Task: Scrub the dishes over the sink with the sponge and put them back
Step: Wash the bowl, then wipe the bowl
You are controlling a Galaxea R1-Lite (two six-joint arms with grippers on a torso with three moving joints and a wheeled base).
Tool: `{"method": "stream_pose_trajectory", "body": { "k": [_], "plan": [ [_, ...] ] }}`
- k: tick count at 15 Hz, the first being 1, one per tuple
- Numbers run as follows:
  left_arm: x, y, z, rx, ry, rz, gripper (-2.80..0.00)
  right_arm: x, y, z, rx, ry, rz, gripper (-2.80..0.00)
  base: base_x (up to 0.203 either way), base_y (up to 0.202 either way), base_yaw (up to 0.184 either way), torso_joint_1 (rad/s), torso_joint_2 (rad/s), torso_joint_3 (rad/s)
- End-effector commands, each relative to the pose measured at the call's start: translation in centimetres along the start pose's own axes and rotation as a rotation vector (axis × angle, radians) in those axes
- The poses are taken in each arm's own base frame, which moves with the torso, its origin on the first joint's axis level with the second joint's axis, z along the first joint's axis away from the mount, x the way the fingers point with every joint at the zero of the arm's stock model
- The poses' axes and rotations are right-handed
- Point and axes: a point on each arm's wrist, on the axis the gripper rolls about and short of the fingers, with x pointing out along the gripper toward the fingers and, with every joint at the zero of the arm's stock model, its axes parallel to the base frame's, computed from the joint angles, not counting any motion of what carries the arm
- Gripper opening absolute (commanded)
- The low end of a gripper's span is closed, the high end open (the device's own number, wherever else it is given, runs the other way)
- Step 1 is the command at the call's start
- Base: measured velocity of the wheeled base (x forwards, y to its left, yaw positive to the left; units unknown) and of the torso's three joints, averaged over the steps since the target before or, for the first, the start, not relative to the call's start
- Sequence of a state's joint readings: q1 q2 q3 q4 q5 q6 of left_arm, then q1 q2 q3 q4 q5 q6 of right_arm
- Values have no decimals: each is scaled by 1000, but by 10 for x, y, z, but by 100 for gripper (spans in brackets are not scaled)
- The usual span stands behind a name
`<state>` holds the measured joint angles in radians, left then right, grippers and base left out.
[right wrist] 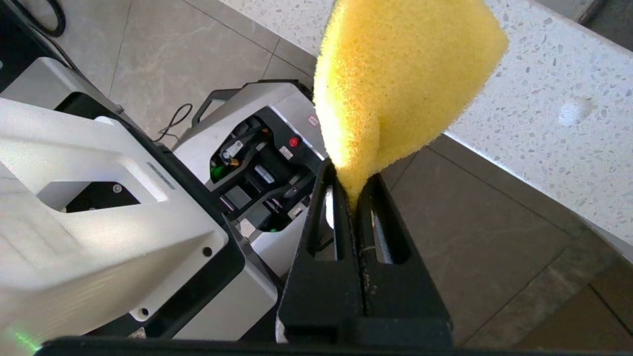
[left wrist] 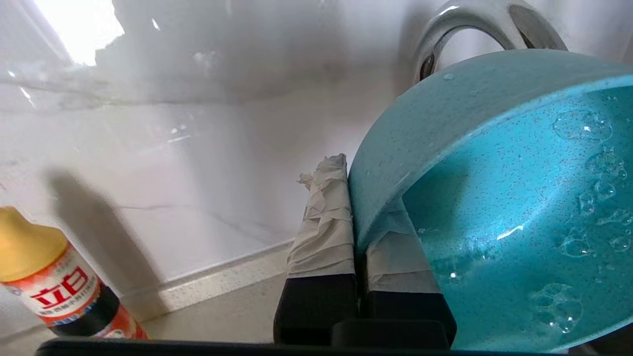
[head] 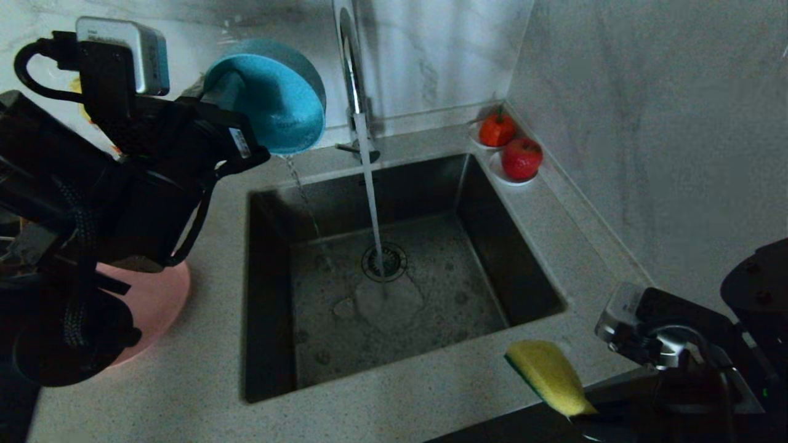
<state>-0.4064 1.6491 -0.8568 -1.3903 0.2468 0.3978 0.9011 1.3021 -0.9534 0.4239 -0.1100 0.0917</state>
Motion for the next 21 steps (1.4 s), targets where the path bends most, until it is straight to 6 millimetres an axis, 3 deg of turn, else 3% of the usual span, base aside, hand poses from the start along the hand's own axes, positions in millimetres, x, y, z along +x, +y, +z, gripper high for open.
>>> {"method": "stream_pose_trajectory", "body": {
  "k": [1,7,10,14,18,21],
  "plan": [
    [0,1,1,6,-8,7,-280,2,0,0,-1,9,1,-280,0,0,0,0,0,0],
    [-5,2,2,8,-7,-21,-280,2,0,0,-1,9,0,-280,0,0,0,0,0,0],
    [-7,1,-1,0,101,-51,-280,2,1,0,0,8,10,-280,0,0,0,0,0,0],
    [-33,13,12,-60,384,-179,-280,-7,4,3,44,-17,107,-280,0,0,0,0,0,0],
    [-64,24,27,-117,551,-377,-280,-18,13,12,30,-37,212,-280,0,0,0,0,0,0],
    [-81,21,19,-158,644,-533,-280,-33,22,25,64,-43,344,-280,0,0,0,0,0,0]
  ]
}}
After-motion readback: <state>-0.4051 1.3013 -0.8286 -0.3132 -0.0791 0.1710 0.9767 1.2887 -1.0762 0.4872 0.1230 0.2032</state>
